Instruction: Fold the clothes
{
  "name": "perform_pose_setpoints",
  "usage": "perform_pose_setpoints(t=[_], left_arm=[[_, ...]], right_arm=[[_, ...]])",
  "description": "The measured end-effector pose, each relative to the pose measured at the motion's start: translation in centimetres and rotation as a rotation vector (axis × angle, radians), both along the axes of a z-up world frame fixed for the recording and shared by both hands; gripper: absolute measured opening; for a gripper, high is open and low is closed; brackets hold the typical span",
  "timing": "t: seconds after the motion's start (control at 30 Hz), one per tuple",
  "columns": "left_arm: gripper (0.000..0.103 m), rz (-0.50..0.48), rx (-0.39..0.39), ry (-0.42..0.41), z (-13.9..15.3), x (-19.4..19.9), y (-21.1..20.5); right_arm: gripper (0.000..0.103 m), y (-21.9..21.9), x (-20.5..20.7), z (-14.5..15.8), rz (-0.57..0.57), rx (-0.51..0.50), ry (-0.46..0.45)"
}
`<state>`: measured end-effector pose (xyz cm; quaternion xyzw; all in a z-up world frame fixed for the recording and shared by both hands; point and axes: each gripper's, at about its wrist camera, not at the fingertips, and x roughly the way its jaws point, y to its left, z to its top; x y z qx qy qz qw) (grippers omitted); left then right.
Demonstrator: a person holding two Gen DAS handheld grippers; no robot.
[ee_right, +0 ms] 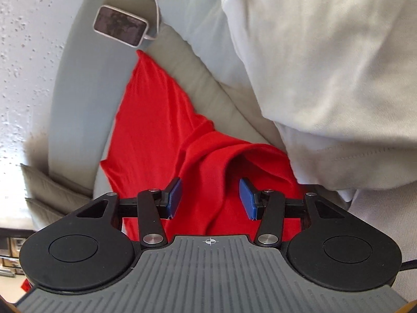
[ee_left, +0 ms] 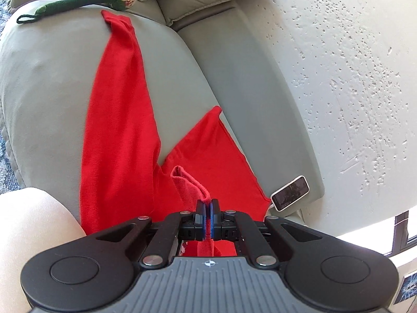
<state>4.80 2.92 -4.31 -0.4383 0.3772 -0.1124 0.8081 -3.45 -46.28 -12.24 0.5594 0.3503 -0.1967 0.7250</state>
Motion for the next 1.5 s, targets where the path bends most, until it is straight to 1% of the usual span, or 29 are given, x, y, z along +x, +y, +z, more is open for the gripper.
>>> perform_pose_setpoints(t=[0.07,0.13,0.17,0.2,0.23,0.27,0.37,0.43,0.5,0.57,0.6,0.67,0.73,0.77,0.83,0.87,0.93,1.0,1.07,1.1,1.13,1.2,1.27,1.37,1.4,1.43,1.47,1.5], left_arm=[[0.000,-0.001,-0.004,0.004,-0.2,0.2,0.0],[0.000,-0.002,-0.004,0.008,-0.4,0.1,0.0],[0.000,-0.002,-0.006,0.012,-0.4,0.2,0.0],[0.000,-0.003,-0.008,0.016,-0.5,0.3,-0.1],[0.000,-0.005,-0.010,0.017,-0.5,0.3,-0.1],[0.000,-0.007,-0.010,0.019,-0.5,0.4,0.0],[0.000,-0.018,-0.013,0.013,-0.1,0.9,0.1],[0.000,-0.037,-0.022,-0.012,0.6,1.3,0.1],[0.000,-0.062,-0.055,-0.070,1.6,1.6,0.2],[0.000,-0.074,-0.104,-0.137,2.6,1.7,0.5],[0.000,-0.076,-0.117,-0.162,3.0,1.7,0.7],[0.000,-0.069,-0.074,-0.161,3.3,1.8,1.0],[0.000,-0.061,0.009,-0.093,2.5,2.1,1.3],[0.000,-0.064,0.055,-0.033,1.6,2.2,1.4],[0.000,-0.069,0.123,0.069,-0.3,2.0,1.8],[0.000,-0.071,0.144,0.100,-1.2,1.8,1.9],[0.000,-0.069,0.165,0.126,-2.5,1.2,2.1],[0.000,-0.061,0.164,0.138,-3.2,1.1,2.3],[0.000,-0.061,0.170,0.129,-3.1,1.3,2.5],[0.000,-0.068,0.181,0.109,-2.7,1.5,2.4],[0.000,-0.076,0.192,0.089,-2.4,1.6,2.4],[0.000,-0.098,0.217,0.052,-1.6,1.7,2.2],[0.001,-0.124,0.254,0.040,-1.0,1.8,1.9],[0.001,-0.171,0.355,0.031,-1.0,1.7,1.3],[0.001,-0.188,0.389,0.026,-1.2,1.8,1.0],[0.001,-0.205,0.418,0.017,-1.4,1.9,0.7],[0.001,-0.219,0.438,-0.009,-1.3,1.9,0.4],[0.001,-0.228,0.450,-0.058,-0.9,1.9,0.1]], right_arm=[[0.050,0.0,-0.3,-0.6,-0.039,-0.037,-0.027],[0.041,-0.5,-0.5,-1.3,-0.089,-0.046,-0.062],[0.038,-0.6,-0.5,-1.5,-0.102,-0.051,-0.062],[0.030,-0.8,-0.3,-1.7,-0.110,-0.058,-0.056],[0.010,-0.9,-0.1,-1.9,-0.110,-0.064,-0.052],[0.002,-0.8,-0.1,-1.9,-0.102,-0.071,-0.049],[0.001,-0.4,-0.5,-1.1,-0.082,-0.090,-0.044],[0.001,-0.2,-1.2,0.0,-0.069,-0.089,-0.055],[0.001,-0.2,-2.0,1.5,-0.054,-0.099,-0.082],[0.001,-0.3,-2.9,3.5,-0.048,-0.101,-0.132],[0.001,-0.4,-3.5,4.3,-0.050,-0.103,-0.155],[0.000,-0.5,-4.6,5.5,-0.048,-0.100,-0.181],[0.000,-0.4,-5.5,5.4,-0.031,-0.079,-0.167],[0.000,-0.3,-5.8,4.9,-0.013,-0.063,-0.141],[0.000,0.4,-6.0,2.7,0.044,-0.024,-0.047],[0.000,0.7,-6.1,1.4,0.070,0.002,0.005],[0.000,1.6,-6.1,-0.7,0.104,0.027,0.064],[0.000,2.4,-5.8,-0.8,0.131,-0.014,0.075],[0.000,2.8,-5.3,-0.6,0.149,-0.015,0.067],[0.000,2.8,-5.1,-0.5,0.158,-0.008,0.070],[0.004,3.0,-5.0,-0.4,0.170,-0.004,0.071],[0.005,3.4,-5.2,0.1,0.202,-0.003,0.072],[0.008,3.8,-5.5,0.7,0.231,-0.004,0.072],[0.025,4.4,-5.6,2.3,0.261,-0.040,0.029],[0.037,4.6,-5.6,2.8,0.272,-0.059,0.013],[0.041,4.8,-5.5,3.3,0.283,-0.079,-0.001],[0.041,4.9,-5.4,3.7,0.296,-0.100,-0.010],[0.041,5.2,-5.1,4.1,0.311,-0.122,-0.017]])
